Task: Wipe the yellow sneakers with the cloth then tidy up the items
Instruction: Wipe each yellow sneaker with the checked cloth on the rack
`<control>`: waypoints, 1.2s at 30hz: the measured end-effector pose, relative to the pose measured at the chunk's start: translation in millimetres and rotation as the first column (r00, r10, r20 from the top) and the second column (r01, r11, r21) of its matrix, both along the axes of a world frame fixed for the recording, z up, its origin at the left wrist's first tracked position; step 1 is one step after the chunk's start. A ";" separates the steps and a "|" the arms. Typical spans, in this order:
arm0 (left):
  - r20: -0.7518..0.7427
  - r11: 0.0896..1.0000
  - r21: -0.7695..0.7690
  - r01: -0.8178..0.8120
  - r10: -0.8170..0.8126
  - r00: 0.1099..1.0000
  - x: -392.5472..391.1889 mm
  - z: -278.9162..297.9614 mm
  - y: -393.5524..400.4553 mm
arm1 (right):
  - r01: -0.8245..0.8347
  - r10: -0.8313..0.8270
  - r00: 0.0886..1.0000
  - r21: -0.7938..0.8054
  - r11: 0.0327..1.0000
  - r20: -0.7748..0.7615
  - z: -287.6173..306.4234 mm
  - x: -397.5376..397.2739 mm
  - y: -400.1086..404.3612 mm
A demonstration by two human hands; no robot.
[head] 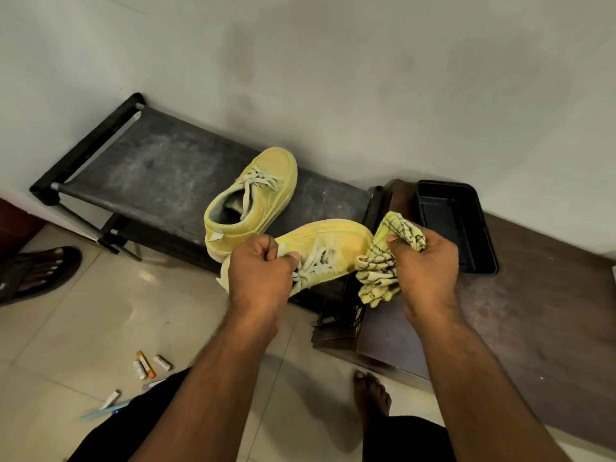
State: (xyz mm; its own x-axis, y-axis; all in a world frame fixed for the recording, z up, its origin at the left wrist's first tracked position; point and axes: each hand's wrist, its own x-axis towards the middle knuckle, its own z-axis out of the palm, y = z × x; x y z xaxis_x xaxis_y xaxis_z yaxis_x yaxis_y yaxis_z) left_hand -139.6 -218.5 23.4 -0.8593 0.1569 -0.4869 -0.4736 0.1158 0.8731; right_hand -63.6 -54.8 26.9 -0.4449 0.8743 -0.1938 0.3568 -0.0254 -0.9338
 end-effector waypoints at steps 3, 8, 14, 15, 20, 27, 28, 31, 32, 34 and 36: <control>0.006 1.000 -0.001 -0.027 0.027 1.000 1.0 0.7 -2.5 | 0.008 -0.009 1.000 0.177 0.984 0.007 0.1 0.4 6.4; 0.106 0.994 0.000 -0.108 0.107 0.989 15.5 -4.1 -10.1 | -0.136 0.143 0.989 0.521 0.843 0.027 15.6 10.1 3.7; 0.136 0.981 0.027 -0.194 0.189 0.973 21.9 -10.5 -9.8 | -0.542 0.333 0.793 0.341 0.768 0.510 0.4 -0.6 -31.5; 0.132 0.980 0.029 -0.197 0.192 0.972 21.6 -10.4 -9.3 | -0.583 0.365 0.774 0.359 0.729 0.517 -0.6 -2.3 -41.6; 0.136 0.975 0.030 -0.218 0.212 0.968 18.2 -9.8 -11.3 | -0.834 0.617 0.549 0.318 0.451 0.564 3.6 -8.1 -64.9; 0.154 0.977 0.042 -0.208 0.199 0.968 8.4 -9.5 -11.7 | -0.616 0.310 0.713 0.350 0.706 0.629 6.9 -2.9 -37.1; 0.152 0.976 0.044 -0.213 0.204 0.967 8.1 -9.1 -11.0 | -0.662 0.388 0.700 0.343 0.666 0.599 6.4 -1.8 -44.7; 0.151 0.978 0.040 -0.204 0.196 0.969 8.4 -9.1 -9.8 | -0.765 0.533 0.636 0.366 0.529 0.558 3.8 1.5 -57.5; 0.148 0.981 0.037 -0.189 0.181 0.972 8.7 -8.6 -9.3 | -0.714 0.478 0.684 0.374 0.591 0.551 4.7 1.2 -50.5; 0.154 0.986 0.031 -0.167 0.160 0.975 9.1 -6.4 -10.5 | -0.511 0.256 0.793 0.374 0.774 0.553 7.5 1.6 -26.7; 0.178 0.987 0.021 -0.160 0.154 0.972 8.0 -4.6 -12.7 | -0.396 0.120 0.809 0.384 0.834 0.575 5.2 3.1 -13.2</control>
